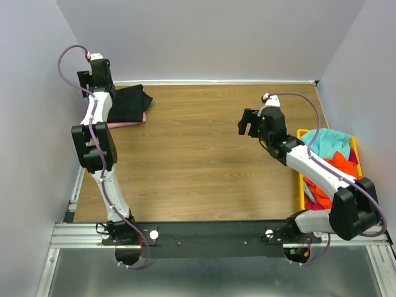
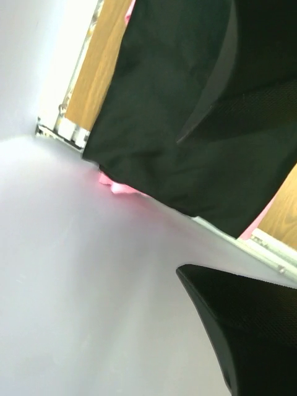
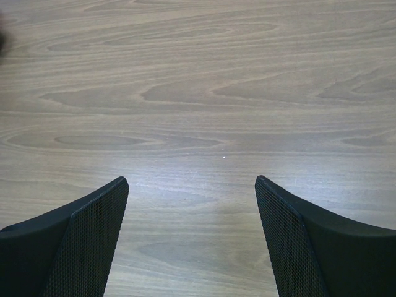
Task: Fold and stack the t-shirts
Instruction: Reset both grippers
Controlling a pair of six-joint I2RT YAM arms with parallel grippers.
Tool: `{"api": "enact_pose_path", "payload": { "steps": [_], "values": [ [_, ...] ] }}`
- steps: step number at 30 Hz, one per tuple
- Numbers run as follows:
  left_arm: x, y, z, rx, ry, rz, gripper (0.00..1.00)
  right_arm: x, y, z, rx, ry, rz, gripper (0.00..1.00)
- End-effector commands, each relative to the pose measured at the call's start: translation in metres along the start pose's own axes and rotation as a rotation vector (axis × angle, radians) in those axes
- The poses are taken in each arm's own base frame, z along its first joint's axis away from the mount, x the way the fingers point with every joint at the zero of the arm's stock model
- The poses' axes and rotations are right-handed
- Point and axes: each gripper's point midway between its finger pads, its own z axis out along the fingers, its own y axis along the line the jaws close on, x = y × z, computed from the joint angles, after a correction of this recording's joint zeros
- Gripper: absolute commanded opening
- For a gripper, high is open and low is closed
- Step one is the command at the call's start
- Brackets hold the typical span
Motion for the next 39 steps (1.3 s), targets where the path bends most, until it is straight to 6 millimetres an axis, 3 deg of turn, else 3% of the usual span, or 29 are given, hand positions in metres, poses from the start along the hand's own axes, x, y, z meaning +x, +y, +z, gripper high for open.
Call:
{"api": "enact_pose_path", "payload": {
  "steps": [1,5,8,11,12,13,14,17,18,20,22,23,24,27,29,30,35,39],
  "values": [
    [-0.002,0.028,-0.011,-0.091,0.02,-0.082,0.88,-0.002,0.002,-0.005,-0.023,-0.007,-0.001,0.9],
    [-0.01,0.034,-0.027,-0.084,-0.003,-0.144,0.89,-0.004,0.002,-0.006,-0.023,-0.012,0.002,0.91],
    [-0.028,0.039,-0.048,-0.052,-0.049,-0.204,0.88,-0.003,0.001,-0.006,-0.02,-0.011,0.001,0.91],
    [-0.044,0.041,-0.074,-0.011,-0.113,-0.284,0.88,-0.002,-0.001,-0.004,-0.011,-0.01,-0.005,0.91],
    [-0.034,0.035,-0.08,0.005,-0.107,-0.28,0.88,-0.001,-0.002,-0.003,-0.004,-0.005,-0.008,0.91],
    [-0.05,0.037,-0.098,0.022,-0.162,-0.311,0.89,-0.001,-0.003,-0.002,0.0,-0.005,-0.01,0.91],
    [-0.04,0.026,-0.106,0.045,-0.155,-0.299,0.89,0.001,-0.004,-0.001,0.005,-0.001,-0.014,0.91],
    [-0.051,0.019,-0.14,0.079,-0.225,-0.32,0.89,0.002,-0.006,0.001,0.014,0.003,-0.02,0.91],
    [-0.043,0.004,-0.158,0.116,-0.229,-0.306,0.89,0.002,-0.006,0.002,0.022,0.0,-0.022,0.91],
    [-0.025,-0.007,-0.171,0.14,-0.236,-0.303,0.88,0.002,-0.009,0.002,0.034,-0.001,-0.026,0.91],
    [-0.033,-0.038,-0.21,0.252,-0.301,-0.314,0.89,0.001,-0.011,0.001,0.043,-0.005,-0.025,0.91],
    [-0.012,-0.047,-0.215,0.277,-0.28,-0.293,0.89,0.001,-0.011,0.001,0.045,-0.007,-0.025,0.92],
    [-0.014,-0.047,-0.229,0.305,-0.3,-0.311,0.89,0.0,-0.012,0.0,0.049,-0.01,-0.025,0.92],
    [0.014,-0.074,-0.255,0.429,-0.288,-0.327,0.88,-0.002,-0.013,-0.003,0.054,-0.025,-0.019,0.92],
    [0.012,-0.079,-0.278,0.512,-0.332,-0.354,0.89,-0.009,-0.013,-0.003,0.057,-0.055,-0.009,0.93],
    [0.022,-0.087,-0.29,0.558,-0.331,-0.341,0.89,-0.01,-0.014,-0.004,0.059,-0.061,-0.003,0.93],
    [0.043,-0.103,-0.315,0.685,-0.32,-0.305,0.88,-0.009,-0.017,-0.005,0.072,-0.066,0.01,0.93],
    [0.042,-0.099,-0.324,0.714,-0.341,-0.283,0.89,-0.004,-0.02,-0.005,0.087,-0.065,0.026,0.93]
  ]
}}
